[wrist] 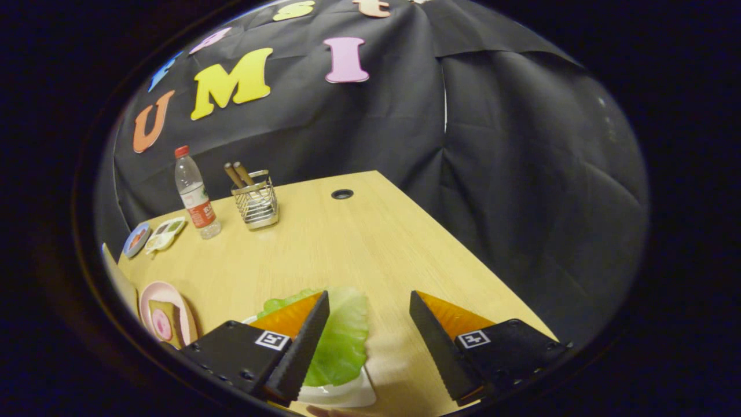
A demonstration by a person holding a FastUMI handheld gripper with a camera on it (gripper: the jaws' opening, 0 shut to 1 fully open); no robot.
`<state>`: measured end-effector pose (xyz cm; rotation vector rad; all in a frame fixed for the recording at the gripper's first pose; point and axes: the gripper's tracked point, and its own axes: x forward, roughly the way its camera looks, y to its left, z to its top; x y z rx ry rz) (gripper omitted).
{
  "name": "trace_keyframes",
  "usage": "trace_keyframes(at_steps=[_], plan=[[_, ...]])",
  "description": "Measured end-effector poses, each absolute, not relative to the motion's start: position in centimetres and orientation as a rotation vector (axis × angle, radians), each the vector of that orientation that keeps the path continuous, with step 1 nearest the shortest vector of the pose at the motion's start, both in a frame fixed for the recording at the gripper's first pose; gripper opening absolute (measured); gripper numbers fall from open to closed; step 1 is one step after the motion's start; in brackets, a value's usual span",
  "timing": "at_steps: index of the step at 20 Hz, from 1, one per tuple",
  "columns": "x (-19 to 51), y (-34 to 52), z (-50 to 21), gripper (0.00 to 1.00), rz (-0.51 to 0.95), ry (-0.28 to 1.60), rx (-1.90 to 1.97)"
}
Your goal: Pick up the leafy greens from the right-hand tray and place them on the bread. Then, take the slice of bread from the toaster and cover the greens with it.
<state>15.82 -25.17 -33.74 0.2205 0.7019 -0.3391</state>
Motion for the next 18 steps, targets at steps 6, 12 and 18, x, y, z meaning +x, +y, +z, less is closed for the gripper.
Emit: trace_keyframes(at_steps=[6, 12, 18], plan=[[15.9, -22.8, -36.2, 0.73, -0.295, 0.777, 0.342], [16.1, -22.8, -35.5, 0.11, -0.309, 0.763, 0.220], [15.1, -21.1, -33.6, 0.00, -0.279, 0.734, 0.075]])
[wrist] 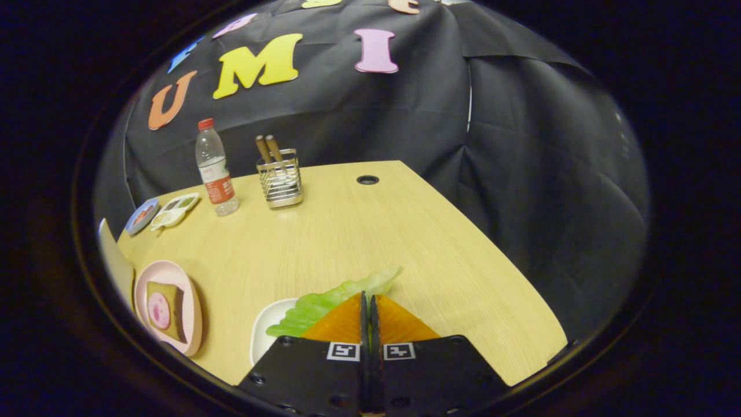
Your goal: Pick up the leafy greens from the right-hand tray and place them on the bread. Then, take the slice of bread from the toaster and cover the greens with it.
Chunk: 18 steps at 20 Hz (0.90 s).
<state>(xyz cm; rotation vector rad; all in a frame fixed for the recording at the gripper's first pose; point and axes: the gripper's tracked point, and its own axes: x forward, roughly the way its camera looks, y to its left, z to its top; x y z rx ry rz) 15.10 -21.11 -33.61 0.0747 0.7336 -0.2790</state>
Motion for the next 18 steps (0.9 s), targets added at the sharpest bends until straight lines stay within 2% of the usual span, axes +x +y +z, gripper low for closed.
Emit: trace_keyframes(at_steps=[10, 18], plan=[[12.4, -15.9, -25.8, 0.00, -0.203, 0.624, 0.050], [10.1, -9.0, -21.1, 0.00, -0.066, 0.555, 0.030]])
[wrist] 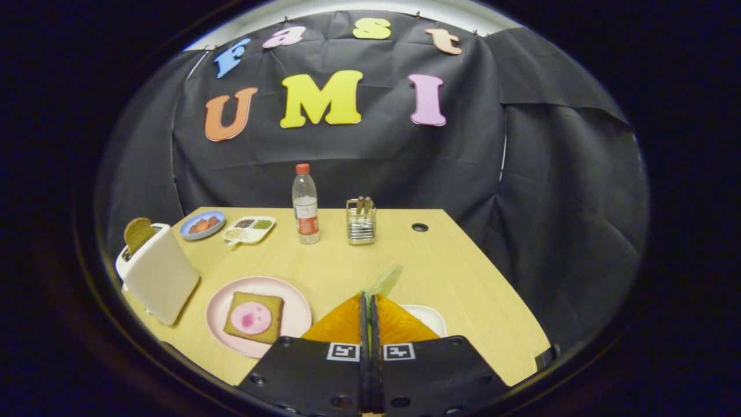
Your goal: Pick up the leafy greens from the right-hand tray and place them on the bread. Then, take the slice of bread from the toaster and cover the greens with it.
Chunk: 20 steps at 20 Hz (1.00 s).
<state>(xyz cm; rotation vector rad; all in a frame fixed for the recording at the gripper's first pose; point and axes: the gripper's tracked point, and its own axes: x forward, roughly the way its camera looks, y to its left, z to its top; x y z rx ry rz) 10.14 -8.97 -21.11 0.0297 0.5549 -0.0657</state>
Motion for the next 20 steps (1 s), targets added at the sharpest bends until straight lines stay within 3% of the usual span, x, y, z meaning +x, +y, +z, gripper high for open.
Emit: trace_keyframes(at_steps=[12, 20], plan=[[11.3, 8.5, -23.0, 0.00, 0.246, 0.584, 0.086], [14.9, 9.6, -28.2, 0.01, 0.192, 0.653, 0.130]])
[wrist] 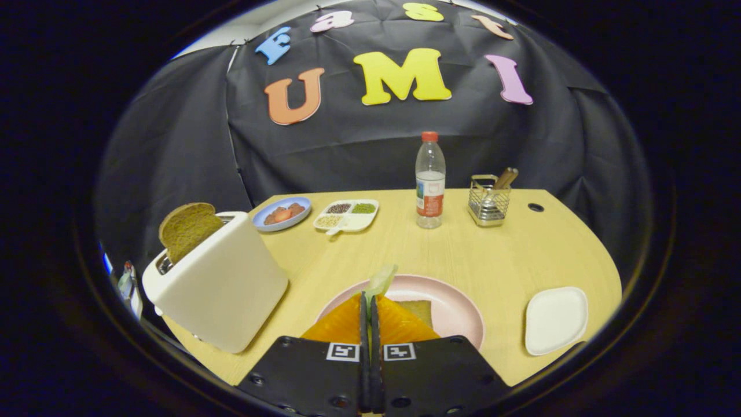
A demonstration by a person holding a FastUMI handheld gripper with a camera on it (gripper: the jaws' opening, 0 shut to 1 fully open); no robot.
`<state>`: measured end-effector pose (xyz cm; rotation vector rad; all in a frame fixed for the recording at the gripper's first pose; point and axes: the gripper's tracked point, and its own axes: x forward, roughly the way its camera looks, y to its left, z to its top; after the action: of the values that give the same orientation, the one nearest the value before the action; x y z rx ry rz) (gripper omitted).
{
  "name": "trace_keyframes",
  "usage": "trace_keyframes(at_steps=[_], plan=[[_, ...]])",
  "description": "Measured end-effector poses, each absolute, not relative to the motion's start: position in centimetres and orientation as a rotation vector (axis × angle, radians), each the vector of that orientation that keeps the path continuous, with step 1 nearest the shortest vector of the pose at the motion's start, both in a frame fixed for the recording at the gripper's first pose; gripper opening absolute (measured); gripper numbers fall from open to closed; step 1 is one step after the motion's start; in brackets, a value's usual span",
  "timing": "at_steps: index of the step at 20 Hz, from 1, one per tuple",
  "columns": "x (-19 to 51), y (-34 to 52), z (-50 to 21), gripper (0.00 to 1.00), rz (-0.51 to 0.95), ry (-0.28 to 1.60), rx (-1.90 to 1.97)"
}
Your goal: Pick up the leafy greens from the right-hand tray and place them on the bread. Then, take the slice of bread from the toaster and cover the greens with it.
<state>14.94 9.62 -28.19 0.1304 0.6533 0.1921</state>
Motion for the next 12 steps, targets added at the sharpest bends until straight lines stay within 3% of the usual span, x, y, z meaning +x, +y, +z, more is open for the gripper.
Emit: trace_keyframes(at_steps=[2, 6, 8, 11, 12], plan=[[16.0, 8.5, -28.9, 0.02, 0.140, 0.634, 0.093], [16.1, 7.8, -28.8, 0.18, 0.116, 0.583, 0.093], [16.1, 7.6, -27.1, 0.35, 0.094, 0.512, 0.107], [15.0, 6.6, -25.2, 0.95, 0.042, 0.452, 0.055], [14.5, 6.7, -24.6, 0.95, 0.041, 0.450, 0.055]])
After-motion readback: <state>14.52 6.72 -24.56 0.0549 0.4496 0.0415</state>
